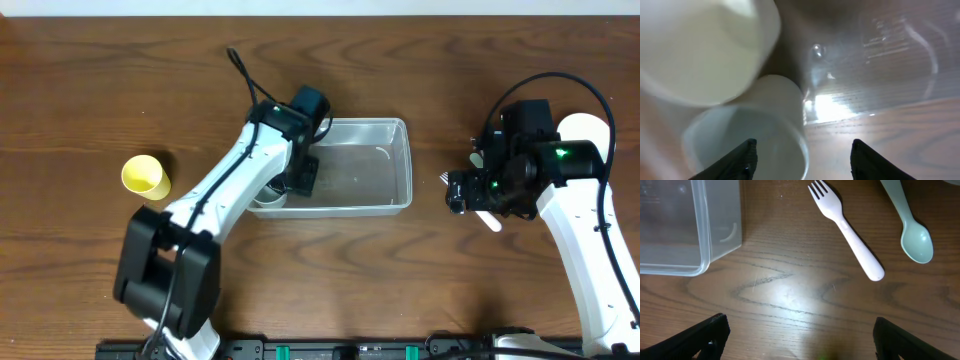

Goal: Pack container
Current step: 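Release the blue cup and reach the left gripper to the yellow cup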

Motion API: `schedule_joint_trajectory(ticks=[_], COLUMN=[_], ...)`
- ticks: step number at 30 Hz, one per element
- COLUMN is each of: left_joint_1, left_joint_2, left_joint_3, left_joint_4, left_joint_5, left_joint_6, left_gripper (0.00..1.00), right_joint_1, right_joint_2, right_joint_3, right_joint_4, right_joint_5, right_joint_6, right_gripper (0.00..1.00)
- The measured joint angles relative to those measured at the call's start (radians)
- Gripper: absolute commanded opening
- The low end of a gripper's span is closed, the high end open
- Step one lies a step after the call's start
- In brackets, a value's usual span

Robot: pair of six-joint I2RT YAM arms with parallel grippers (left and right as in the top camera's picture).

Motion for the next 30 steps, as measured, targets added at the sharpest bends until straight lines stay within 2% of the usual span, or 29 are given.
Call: schedule_joint_trajectory(ticks=[4,7,10,13,17,20,30], left_joint_1=[0.007,0.058,0.183,0.348,0.528,0.608,0.684], left_joint_2=[-0.116,-0.258,-0.362,-0.395,-0.335,-0.256,0.013], left_joint_3=[0.047,0.079,0.098,0.105,0.104,0.101,0.095], left_joint_4=[-0.036,-0.036,-0.038,-0.039,-0.038,-0.037,-0.019], left_joint_5=[-0.064,-0.097,-0.116,-0.117,-0.09,-0.071,-0.012], left_joint_6=[-0.003,-0.012,-0.03,-0.046,-0.059,-0.06,-0.06], left_gripper=[0.82,0.83,0.82,0.82,0.83,0.83,0.83], right_joint_1=[0.0,0.0,0.0,0.0,0.0,0.0,0.0], right_joint_2=[0.0,0.0,0.0,0.0,0.0,0.0,0.0], right_joint_3=[0.0,0.0,0.0,0.0,0.0,0.0,0.0], right_joint_4=[-0.004,-0.005,-0.005,-0.005,-0.008,-0.008,-0.008], right_joint_5=[0.0,0.0,0.0,0.0,0.0,0.0,0.0], right_joint_6=[-0.001,-0.002,-0.003,-0.003,-0.003,-0.003,-0.007], right_gripper=[0.94,0.95,0.96,0.96,0.96,0.97,0.98])
